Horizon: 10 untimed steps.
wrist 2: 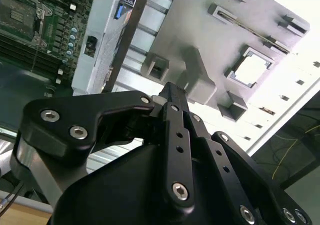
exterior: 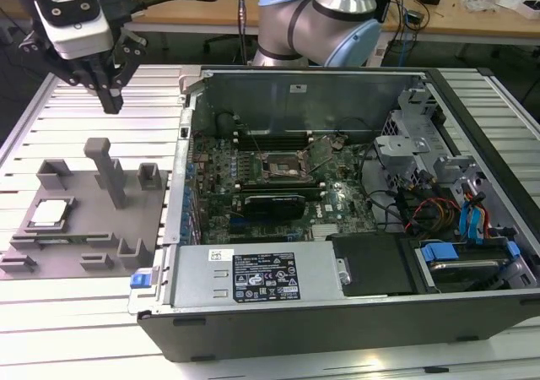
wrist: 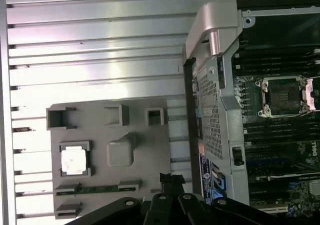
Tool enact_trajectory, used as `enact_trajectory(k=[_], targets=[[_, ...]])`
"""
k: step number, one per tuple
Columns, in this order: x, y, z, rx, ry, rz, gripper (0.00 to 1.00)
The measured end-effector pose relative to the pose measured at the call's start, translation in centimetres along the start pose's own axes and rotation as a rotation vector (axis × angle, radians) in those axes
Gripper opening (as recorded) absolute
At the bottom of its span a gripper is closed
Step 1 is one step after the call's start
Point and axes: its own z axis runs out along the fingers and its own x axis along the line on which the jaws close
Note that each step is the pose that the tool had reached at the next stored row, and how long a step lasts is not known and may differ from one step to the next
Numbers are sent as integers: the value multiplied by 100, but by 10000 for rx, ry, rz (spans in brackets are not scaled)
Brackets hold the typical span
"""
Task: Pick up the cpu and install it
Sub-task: 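Reach for the cpu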
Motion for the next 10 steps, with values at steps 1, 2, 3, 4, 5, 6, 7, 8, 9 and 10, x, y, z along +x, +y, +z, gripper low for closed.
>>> enact_trajectory(k=[1, 2, 3, 4, 5, 6, 7, 8, 9, 10], targets=[[39, -3, -1, 0, -3, 0, 11], [63, -5, -2, 0, -5, 0, 11], [85, -6, -3, 0, -6, 0, 11], [118, -8, -3, -1, -10, 2, 11], [153, -11, -5, -1, -12, 1, 11], [176, -13, -5, -1, -15, 1, 11], [198, -15, -5, -2, -18, 0, 11], [220, -16, -6, -1, -19, -1, 11], [240, -18, -6, -2, -22, -1, 11], [276, -20, -6, -2, -23, -1, 11]])
